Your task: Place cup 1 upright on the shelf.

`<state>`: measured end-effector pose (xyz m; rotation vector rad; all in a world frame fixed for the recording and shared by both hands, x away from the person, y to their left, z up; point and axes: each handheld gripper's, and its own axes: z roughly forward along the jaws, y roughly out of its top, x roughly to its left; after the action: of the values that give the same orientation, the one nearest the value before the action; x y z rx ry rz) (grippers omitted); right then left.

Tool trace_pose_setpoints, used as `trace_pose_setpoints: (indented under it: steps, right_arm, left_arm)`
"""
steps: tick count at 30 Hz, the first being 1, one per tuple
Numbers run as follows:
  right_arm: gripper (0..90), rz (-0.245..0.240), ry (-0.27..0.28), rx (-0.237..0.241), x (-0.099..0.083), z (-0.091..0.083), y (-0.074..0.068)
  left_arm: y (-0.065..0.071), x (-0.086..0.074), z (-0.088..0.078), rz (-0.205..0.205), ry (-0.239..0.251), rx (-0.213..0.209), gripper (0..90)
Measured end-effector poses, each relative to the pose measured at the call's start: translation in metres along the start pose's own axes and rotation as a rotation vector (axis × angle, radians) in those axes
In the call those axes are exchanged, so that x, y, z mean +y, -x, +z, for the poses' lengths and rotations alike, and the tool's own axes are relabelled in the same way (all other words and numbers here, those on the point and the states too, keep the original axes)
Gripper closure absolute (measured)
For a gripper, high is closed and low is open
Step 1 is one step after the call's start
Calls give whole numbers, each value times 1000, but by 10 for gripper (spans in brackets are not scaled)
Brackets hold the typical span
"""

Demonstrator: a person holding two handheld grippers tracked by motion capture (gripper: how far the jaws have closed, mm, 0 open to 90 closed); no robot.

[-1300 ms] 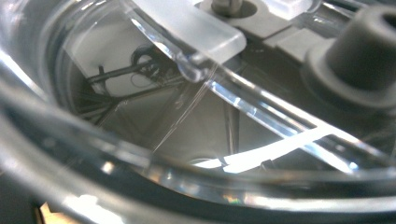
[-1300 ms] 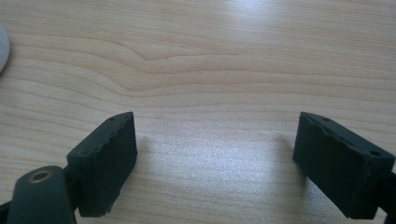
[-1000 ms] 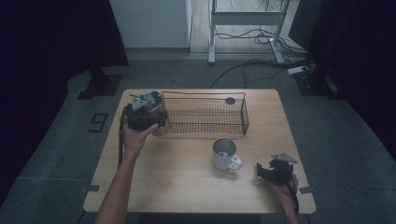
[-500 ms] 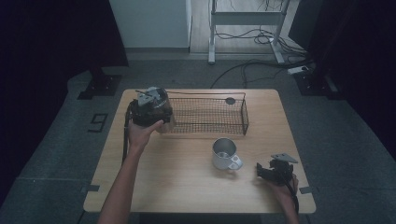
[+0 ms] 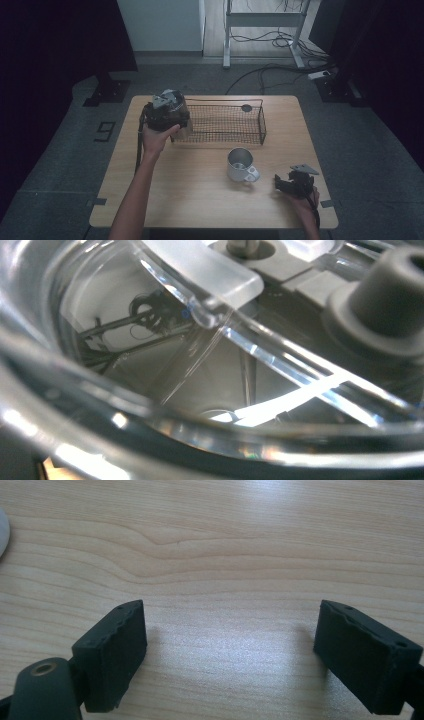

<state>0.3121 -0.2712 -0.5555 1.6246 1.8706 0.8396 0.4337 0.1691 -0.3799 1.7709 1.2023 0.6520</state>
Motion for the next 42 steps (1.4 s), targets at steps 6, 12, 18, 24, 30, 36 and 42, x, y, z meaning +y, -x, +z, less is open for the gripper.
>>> trace_pose_setpoints:
  steps: [6,12,18,24,30,36,42]
  right_arm:
    - [133,0,0,0,0,0,0]
    - [133,0,0,0,0,0,0]
    - [133,0,0,0,0,0,0]
    - [133,0,0,0,0,0,0]
    - [133,0,0,0,0,0,0]
    - [133,0,0,0,0,0,0]
    - [133,0,0,0,0,0,0]
  left_arm:
    - [1,3,4,5,-4,0,41]
    - [0,4,11,-7,-9,-4,41]
    - [-1,9,17,-10,-11,-3,41]
    - [0,12,24,-3,-21,-1,41]
    - [1,14,29,2,-29,-4,41]
    - [4,17,35,15,-35,-6,40]
    - [6,21,42,19,-44,-7,41]
